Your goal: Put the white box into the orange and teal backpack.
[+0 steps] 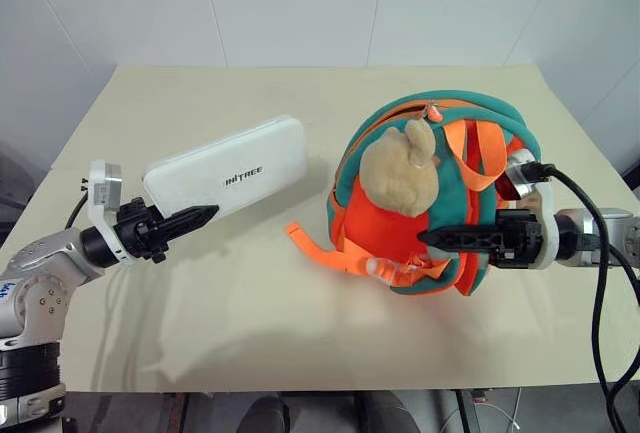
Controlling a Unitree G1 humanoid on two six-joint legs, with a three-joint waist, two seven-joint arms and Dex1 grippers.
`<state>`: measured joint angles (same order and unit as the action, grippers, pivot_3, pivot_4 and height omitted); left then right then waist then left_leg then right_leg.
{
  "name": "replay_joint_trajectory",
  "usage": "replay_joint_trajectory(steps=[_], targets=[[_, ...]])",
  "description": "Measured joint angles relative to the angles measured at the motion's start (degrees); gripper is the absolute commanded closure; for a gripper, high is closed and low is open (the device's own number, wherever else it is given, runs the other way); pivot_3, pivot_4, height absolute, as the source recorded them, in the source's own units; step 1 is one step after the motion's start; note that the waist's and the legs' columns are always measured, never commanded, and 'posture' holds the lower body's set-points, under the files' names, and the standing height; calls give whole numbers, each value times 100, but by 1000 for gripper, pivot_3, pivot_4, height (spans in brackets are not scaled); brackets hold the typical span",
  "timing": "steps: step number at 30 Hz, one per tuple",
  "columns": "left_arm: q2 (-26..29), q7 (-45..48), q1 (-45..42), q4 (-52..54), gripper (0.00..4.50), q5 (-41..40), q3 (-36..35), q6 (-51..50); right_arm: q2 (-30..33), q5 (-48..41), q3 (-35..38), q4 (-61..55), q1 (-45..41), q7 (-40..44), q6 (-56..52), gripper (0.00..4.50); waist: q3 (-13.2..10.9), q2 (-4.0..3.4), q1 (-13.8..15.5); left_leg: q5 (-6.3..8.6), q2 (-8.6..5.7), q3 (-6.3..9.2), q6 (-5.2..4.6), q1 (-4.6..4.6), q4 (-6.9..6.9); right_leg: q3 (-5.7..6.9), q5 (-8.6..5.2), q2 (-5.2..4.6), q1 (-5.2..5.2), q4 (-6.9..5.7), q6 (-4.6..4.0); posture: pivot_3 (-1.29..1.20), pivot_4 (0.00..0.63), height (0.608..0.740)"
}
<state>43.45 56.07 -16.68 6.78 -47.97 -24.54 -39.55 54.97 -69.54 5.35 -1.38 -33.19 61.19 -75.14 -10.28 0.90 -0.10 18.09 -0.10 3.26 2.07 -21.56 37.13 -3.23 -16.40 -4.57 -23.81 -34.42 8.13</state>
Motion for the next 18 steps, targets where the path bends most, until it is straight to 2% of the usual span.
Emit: replay_joint_trajectory(steps=[7, 12, 18], targets=[[1, -484, -188, 669, 3055, -989, -349, -547, -148, 637, -198, 186, 38, 380, 302, 3925, 0, 0, -1, 1, -1, 0, 1, 0, 6, 0, 0, 1, 0, 1, 0, 0, 150, 740], [22, -848, -600, 706, 3055, -1773, -474, -903, -304, 904, -292, 194, 11, 457, 384, 3925, 0, 0, -3, 0, -4, -1, 4, 8, 19, -2, 0, 2, 4, -5, 0, 0, 150, 740], [238, -412, -898, 597, 3055, -1848, 77, -1147, -422, 1097, -296, 184, 2, 522, 385, 3925, 0, 0, -9, -2, -5, -3, 6, 11, 20, -2, 0, 6, 5, -9, 0, 0, 150, 740]])
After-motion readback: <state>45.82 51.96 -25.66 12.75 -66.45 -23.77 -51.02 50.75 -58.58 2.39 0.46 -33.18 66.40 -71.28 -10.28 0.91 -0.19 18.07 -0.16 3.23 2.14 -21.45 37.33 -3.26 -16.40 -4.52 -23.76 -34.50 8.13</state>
